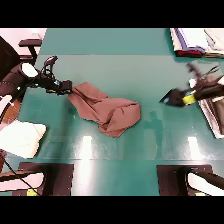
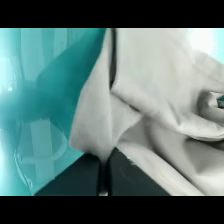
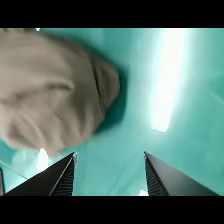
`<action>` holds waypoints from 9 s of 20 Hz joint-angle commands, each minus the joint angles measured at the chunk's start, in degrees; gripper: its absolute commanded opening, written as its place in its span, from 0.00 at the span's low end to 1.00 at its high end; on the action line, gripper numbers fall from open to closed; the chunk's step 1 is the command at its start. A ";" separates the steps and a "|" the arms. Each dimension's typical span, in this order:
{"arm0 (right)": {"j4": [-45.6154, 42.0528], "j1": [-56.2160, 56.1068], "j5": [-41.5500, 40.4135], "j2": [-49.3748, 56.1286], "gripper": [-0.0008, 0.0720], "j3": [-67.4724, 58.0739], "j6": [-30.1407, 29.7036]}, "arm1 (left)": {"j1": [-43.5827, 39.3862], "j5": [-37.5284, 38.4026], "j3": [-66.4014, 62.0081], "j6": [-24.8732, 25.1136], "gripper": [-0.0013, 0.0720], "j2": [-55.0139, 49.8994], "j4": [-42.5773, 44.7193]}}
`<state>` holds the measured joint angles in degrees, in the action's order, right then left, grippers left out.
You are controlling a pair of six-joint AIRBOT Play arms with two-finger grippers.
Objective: Fold the shirts.
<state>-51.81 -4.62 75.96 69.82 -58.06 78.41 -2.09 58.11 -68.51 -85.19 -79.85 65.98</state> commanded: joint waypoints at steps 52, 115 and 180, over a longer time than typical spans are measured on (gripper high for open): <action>-10.78 -10.32 4.46 5.55 0.78 -10.34 3.28 | 0.04 14.69 7.08 4.00 0.05 31.34 10.36; -6.43 7.76 14.49 19.76 0.54 -38.49 -0.48 | 11.08 19.17 -17.57 3.15 0.70 -2.67 8.33; -1.99 -1.90 -3.67 -5.86 0.03 29.35 -0.07 | 11.61 9.29 19.61 10.10 0.05 22.97 -6.40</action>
<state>-54.43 -3.44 73.43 63.24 -28.08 78.48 9.50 66.78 -48.31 -74.98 -58.46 59.53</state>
